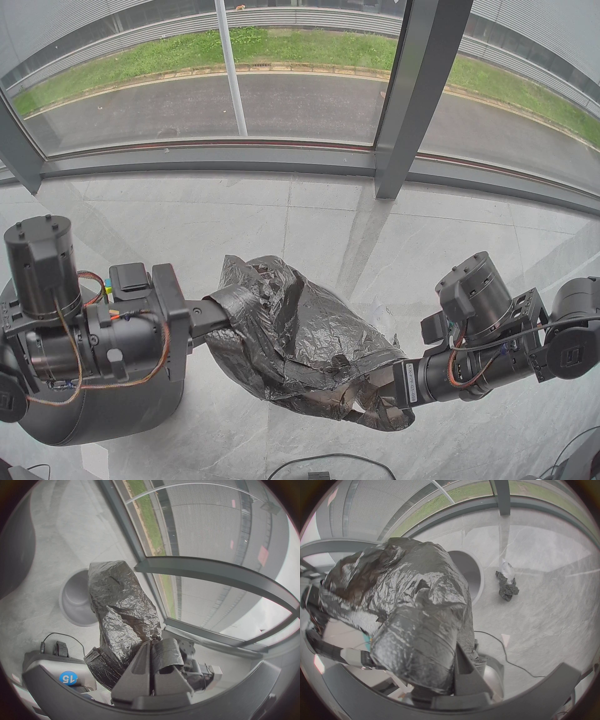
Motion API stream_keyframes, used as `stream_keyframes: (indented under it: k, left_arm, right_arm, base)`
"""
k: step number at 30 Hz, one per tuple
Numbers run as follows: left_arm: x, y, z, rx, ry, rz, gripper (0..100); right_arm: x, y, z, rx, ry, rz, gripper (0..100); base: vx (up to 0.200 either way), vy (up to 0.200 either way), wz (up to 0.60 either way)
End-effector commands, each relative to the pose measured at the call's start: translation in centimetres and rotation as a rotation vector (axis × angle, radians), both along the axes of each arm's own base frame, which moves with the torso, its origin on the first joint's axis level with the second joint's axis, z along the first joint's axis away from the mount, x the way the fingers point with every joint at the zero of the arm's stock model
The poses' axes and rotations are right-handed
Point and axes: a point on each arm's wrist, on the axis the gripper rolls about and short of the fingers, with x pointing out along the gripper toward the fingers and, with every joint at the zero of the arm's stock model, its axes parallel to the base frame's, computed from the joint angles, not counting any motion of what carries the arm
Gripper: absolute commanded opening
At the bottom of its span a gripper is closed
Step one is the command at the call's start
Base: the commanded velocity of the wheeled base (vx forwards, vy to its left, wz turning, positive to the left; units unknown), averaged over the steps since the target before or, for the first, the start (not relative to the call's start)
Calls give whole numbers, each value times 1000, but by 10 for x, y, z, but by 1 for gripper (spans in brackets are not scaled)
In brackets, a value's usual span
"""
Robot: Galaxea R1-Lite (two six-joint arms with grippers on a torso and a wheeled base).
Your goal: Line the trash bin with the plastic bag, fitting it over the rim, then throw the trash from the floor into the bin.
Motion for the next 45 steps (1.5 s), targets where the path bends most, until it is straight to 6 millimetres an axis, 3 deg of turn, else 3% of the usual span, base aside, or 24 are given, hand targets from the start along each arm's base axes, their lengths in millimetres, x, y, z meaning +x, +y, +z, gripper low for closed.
stream_keyframes:
  k: [1,8,12,18,23,24,27,35,45]
  left_arm:
    - [28,-13,1,47,88,75,0]
    - [33,-18,14,135,209,60,0]
    - [42,-25,7,210,302,58,0]
    - [49,-32,-5,266,373,50,0]
    - [50,-39,-10,264,393,-3,0]
    - [57,-44,-20,281,411,-16,0]
    - [64,-43,-26,297,415,-9,0]
    - [88,-24,-36,310,431,67,0]
    - [122,-2,-58,328,411,140,0]
  right_arm:
    - [-8,12,2,-99,-22,78,0]
    - [-9,10,57,-145,22,100,0]
    - [-9,11,70,-169,68,120,0]
    - [-5,13,70,-167,127,144,0]
    - [3,19,61,-184,147,138,0]
    - [18,25,47,-179,147,119,0]
    - [30,28,39,-143,133,107,0]
    - [70,36,16,-69,79,79,0]
    - [99,38,-6,-39,39,36,0]
  base:
    - [0,0,0]
    - [0,0,0]
    - [0,0,0]
    - [0,0,0]
    - [0,0,0]
    - [0,0,0]
    - [0,0,0]
    - [0,0,0]
    - [0,0,0]
